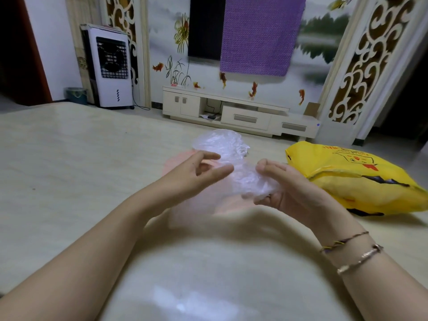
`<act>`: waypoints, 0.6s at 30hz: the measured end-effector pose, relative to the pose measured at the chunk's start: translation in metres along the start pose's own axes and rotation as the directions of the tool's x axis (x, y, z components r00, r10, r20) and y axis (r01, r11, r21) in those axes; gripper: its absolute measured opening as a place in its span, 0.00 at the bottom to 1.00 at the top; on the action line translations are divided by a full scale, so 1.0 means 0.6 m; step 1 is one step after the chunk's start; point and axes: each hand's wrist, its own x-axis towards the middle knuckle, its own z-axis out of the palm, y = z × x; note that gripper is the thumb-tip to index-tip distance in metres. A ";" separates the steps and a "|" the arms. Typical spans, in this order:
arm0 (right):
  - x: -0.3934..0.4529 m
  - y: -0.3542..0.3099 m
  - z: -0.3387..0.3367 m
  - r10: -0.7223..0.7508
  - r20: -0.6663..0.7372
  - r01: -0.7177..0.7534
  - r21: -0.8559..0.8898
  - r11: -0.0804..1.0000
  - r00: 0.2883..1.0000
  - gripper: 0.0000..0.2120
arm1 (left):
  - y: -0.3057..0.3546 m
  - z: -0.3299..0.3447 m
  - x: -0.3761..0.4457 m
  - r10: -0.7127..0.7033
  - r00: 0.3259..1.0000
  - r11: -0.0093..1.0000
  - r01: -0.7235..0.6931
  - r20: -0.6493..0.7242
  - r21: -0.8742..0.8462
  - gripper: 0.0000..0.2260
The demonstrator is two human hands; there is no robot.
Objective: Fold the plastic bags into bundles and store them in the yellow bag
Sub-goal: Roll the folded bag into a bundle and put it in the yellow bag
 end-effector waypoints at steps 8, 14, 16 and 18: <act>0.034 0.032 -0.024 -0.174 -0.432 0.126 -0.138 0.982 0.885 0.08 | -0.021 0.006 0.004 -0.186 0.970 0.970 0.156 -0.156 -0.185 0.14; 0.014 0.077 -0.016 -0.444 0.248 0.405 -0.862 0.305 0.861 0.29 | -0.046 0.010 0.015 -0.300 0.922 0.946 0.255 -0.247 -0.198 0.18; 0.015 0.081 -0.005 -0.438 0.328 0.471 -0.839 0.273 0.837 0.26 | -0.052 0.012 0.016 -0.315 0.919 0.945 0.280 -0.238 -0.171 0.22; 0.016 0.082 0.002 -0.430 0.373 0.498 -0.838 0.225 0.822 0.20 | -0.053 0.012 0.015 -0.308 0.919 0.950 0.284 -0.246 -0.129 0.23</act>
